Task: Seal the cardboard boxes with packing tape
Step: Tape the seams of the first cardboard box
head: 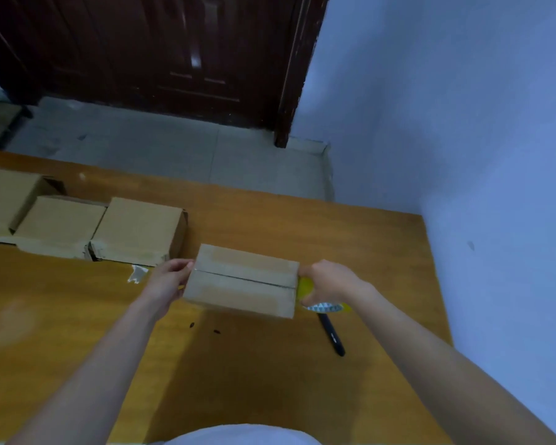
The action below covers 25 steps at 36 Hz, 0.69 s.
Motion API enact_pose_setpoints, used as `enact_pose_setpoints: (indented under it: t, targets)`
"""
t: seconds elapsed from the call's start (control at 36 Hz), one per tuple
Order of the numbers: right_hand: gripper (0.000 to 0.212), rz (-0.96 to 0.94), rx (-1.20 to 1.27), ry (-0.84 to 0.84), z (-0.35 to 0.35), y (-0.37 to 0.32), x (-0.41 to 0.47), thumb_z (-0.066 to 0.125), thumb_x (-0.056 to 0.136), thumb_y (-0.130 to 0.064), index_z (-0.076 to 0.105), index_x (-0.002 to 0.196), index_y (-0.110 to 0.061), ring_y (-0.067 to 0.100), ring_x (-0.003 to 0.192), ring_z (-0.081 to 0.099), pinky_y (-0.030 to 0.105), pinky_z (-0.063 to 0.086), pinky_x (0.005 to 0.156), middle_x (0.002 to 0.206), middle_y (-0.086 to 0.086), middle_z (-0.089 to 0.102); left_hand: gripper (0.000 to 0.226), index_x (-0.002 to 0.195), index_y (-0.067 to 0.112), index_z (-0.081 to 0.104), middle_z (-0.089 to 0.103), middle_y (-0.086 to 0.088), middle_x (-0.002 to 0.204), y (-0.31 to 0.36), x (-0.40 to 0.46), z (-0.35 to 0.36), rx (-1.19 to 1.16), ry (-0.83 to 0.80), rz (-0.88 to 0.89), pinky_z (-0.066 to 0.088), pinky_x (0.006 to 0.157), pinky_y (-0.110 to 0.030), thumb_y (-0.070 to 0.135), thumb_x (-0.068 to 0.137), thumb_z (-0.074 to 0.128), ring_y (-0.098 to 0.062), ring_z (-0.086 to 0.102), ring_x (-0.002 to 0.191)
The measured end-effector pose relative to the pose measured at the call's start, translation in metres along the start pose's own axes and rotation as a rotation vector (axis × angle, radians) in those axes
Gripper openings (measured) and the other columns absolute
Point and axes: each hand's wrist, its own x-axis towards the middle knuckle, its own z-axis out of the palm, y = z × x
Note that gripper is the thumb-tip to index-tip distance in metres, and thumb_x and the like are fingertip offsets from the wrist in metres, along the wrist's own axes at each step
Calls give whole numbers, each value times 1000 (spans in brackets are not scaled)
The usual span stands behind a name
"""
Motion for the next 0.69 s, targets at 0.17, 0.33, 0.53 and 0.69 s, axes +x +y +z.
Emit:
enact_pose_setpoints:
  t: [0.17,0.33,0.53,0.69]
  targets:
    - [62,19,1,38,2,-6,-6,70,78,-42,51,133,-23,18,91,57,30,48,63,98,-4,61,20,116,9,53,57,-10,108,-11,-2,13,-107,72,-26,45,67,-33,18,102,43,-18,55,82]
    - [63,34,20,51,3,-12,-12,69,78,-45,52,133,-22,20,93,57,30,47,66,107,0,62,24,114,-3,58,59,-22,120,9,-3,19,175,366,4,44,86,-43,12,95,57,-36,54,104]
    - [66,13,135,41,12,-29,-14,66,81,-53,48,135,-22,21,103,57,35,51,81,121,1,61,30,126,7,52,46,-9,130,16,-50,61,759,343,687,32,101,-36,21,100,45,-27,41,123]
    - [74,-39,478,38,15,-23,-28,70,81,-45,38,143,-22,19,128,43,33,40,102,144,-1,42,42,130,16,50,40,-3,140,-25,-44,101,1061,58,726,26,108,-35,40,96,48,-22,28,131]
